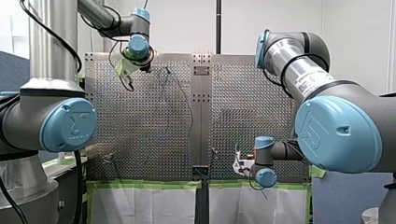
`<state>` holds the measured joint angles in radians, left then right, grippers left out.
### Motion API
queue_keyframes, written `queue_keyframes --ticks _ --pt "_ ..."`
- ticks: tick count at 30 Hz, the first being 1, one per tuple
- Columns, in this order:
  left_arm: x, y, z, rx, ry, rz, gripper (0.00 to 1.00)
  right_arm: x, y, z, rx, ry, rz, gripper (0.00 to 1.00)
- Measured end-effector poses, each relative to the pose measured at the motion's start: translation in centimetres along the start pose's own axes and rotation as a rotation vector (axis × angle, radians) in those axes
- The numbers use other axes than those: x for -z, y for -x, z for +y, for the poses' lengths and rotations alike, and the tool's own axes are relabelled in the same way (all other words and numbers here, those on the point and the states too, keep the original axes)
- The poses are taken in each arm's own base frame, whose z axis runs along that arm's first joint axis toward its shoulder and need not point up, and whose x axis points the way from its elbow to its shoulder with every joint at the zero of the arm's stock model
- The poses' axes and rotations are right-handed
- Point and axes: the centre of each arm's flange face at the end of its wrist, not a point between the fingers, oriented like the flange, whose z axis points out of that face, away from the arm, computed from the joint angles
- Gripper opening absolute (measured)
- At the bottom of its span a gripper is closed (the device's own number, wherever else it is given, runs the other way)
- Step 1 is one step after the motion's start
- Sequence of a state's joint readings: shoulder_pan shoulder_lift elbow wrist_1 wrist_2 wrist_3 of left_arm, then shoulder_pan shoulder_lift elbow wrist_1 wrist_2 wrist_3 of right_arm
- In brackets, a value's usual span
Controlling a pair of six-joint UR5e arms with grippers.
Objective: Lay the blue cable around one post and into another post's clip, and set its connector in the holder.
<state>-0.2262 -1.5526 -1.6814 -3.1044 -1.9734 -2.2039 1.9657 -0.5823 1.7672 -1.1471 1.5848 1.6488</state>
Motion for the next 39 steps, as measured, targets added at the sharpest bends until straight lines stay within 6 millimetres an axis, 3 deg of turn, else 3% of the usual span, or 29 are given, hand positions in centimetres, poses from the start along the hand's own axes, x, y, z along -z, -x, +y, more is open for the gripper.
queue_keyframes --ticks 7,13,29,39 --pt "2.3 4.7 -2.3 -0.049 -0.031 -0.041 1.00 -0.3 -0.1 0.0 0.001 0.000 -0.012 0.00" --pt "2.7 5.9 -4.1 -0.108 -0.079 -0.007 1.00 -0.3 0.0 -0.1 0.010 0.000 -0.016 0.00" --pt "2.1 4.0 -5.7 -0.282 -0.152 0.162 1.00 -0.3 0.0 -0.1 0.016 -0.001 -0.017 0.00" --pt "2.5 4.6 -6.3 -0.367 -0.162 0.176 1.00 -0.3 0.0 -0.1 0.018 0.000 -0.019 0.00"
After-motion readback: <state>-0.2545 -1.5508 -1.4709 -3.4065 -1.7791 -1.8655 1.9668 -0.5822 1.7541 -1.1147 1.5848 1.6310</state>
